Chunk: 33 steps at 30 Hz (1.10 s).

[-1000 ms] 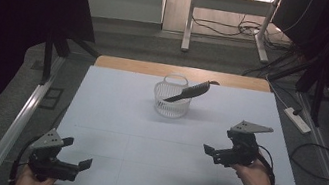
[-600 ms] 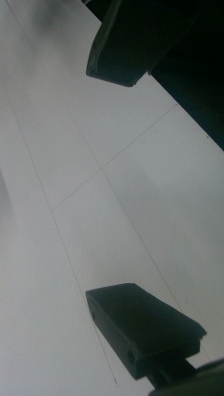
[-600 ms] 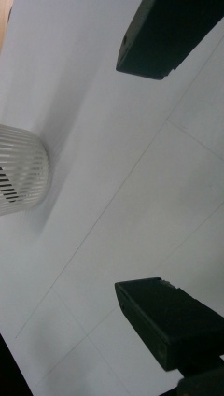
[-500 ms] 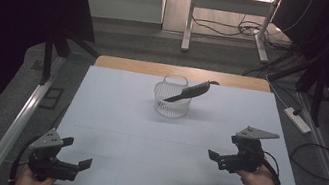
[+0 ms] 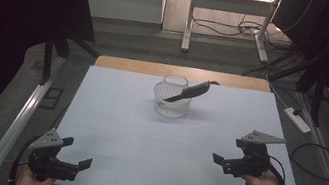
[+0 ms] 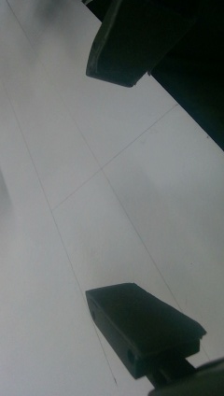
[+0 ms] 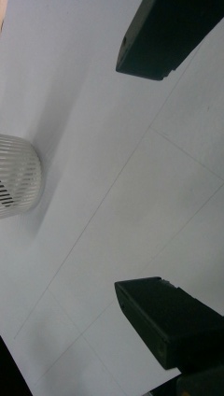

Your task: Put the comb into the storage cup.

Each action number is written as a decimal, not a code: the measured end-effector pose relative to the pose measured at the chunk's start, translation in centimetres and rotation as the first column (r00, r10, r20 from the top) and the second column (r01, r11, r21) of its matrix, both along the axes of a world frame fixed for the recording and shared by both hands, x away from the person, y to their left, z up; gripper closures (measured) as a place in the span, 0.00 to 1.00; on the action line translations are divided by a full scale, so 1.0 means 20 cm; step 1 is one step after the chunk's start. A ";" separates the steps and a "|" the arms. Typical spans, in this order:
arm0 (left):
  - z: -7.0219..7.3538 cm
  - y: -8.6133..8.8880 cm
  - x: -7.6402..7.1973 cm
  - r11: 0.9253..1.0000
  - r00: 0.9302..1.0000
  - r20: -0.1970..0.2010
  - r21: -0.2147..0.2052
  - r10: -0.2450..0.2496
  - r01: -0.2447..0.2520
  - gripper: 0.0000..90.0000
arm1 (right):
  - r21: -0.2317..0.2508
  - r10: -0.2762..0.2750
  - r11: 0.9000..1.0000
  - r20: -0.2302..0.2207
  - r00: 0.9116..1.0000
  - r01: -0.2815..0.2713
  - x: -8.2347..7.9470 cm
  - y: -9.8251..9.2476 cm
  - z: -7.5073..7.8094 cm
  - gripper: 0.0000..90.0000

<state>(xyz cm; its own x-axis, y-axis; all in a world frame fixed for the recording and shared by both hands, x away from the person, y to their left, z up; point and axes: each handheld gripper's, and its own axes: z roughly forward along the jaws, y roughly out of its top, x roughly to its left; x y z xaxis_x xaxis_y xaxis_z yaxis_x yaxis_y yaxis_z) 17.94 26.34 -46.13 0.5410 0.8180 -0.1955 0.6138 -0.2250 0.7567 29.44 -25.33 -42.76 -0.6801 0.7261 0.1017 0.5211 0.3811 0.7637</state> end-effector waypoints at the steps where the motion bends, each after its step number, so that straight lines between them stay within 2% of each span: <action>1: 0.00 0.00 0.00 1.000 1.000 0.000 0.000 0.000 0.000 0.01 | 0.001 0.000 1.000 0.003 1.000 0.000 0.00 0.00 0.00 0.00; 33: 0.00 0.00 0.00 1.000 1.000 0.000 -0.004 0.002 -0.002 0.01 | -0.023 -0.034 0.999 0.023 0.999 0.035 -0.11 -0.11 0.00 0.00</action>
<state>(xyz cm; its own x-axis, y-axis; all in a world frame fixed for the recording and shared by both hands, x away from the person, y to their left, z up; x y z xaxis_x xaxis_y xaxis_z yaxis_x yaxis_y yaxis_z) 17.95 26.38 -46.13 0.5396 0.8180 -0.1991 0.6143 -0.2208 0.7576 27.25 -27.55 -42.82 -0.6566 0.7511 0.0689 0.5169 0.3816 0.7663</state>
